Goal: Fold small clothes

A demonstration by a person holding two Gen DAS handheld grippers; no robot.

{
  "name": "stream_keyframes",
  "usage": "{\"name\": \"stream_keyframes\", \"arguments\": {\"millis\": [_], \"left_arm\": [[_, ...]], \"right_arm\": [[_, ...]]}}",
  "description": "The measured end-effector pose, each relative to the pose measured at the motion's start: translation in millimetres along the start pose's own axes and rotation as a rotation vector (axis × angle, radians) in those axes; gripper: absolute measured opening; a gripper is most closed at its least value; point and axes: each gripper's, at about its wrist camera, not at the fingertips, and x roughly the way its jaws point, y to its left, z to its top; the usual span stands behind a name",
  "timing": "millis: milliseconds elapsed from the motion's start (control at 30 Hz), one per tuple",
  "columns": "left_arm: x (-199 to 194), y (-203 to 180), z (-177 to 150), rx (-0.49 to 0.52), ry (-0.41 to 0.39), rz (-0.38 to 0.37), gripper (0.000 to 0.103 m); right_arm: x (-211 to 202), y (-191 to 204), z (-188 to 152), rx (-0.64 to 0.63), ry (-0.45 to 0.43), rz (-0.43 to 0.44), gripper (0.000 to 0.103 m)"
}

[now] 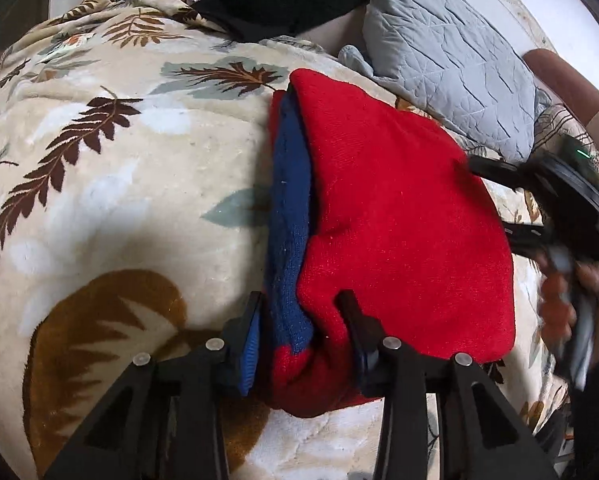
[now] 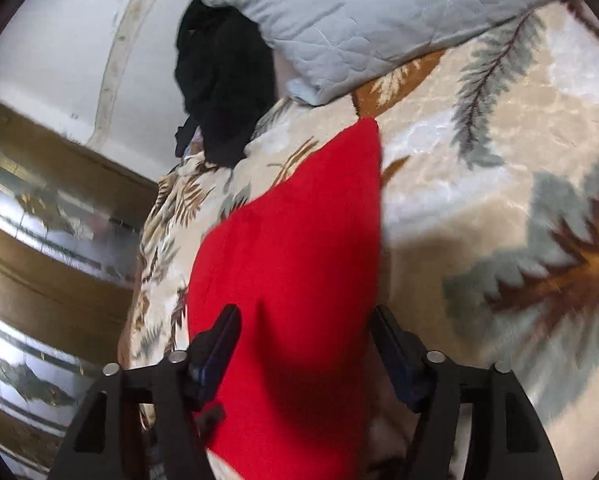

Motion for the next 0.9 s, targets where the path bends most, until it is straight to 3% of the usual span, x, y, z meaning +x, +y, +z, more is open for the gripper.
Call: {"name": "stream_keyframes", "arguments": {"millis": [67,100,200,233,333,400,433,600,700,767,833,867,900], "left_arm": [[0,-1,-1,0.008,0.001,0.006,0.041],[0,-2,-2,0.012,0.004,0.008,0.041],[3,-2,-1,0.022,0.002,0.014,0.042],[3,-4,-1,0.024,0.0,0.017,0.043],[1,-6,-2,0.032,-0.005,0.032,0.043],[1,-5,-1,0.029,-0.005,0.03,0.043],[1,-5,-2,0.027,-0.005,0.03,0.043],[1,-6,-3,0.032,-0.009,0.039,0.043],[1,-6,-3,0.029,-0.009,0.043,0.043],[0,-6,-1,0.023,-0.002,0.041,0.044],[-9,-1,5,-0.029,0.016,0.01,0.044],[-18,5,11,-0.078,0.006,-0.035,0.045],[-26,8,17,-0.102,-0.012,-0.067,0.048]], "right_arm": [[26,-12,13,0.062,0.072,0.01,0.072],[30,-10,17,0.061,0.077,0.031,0.046],[21,24,13,-0.104,0.02,-0.064,0.043],[28,21,12,-0.107,0.039,-0.109,0.043],[28,0,9,-0.029,0.038,-0.065,0.05],[22,3,5,-0.038,0.024,-0.097,0.064],[19,6,3,-0.047,0.02,-0.115,0.067],[-26,35,-20,-0.161,-0.123,-0.209,0.068],[-47,63,-36,-0.228,-0.194,-0.163,0.068],[-48,74,-44,-0.267,-0.171,-0.106,0.069],[-25,74,-52,-0.285,-0.061,-0.063,0.073],[-11,67,-54,-0.272,0.001,-0.08,0.073],[-4,61,-58,-0.267,0.007,-0.106,0.073]]}}
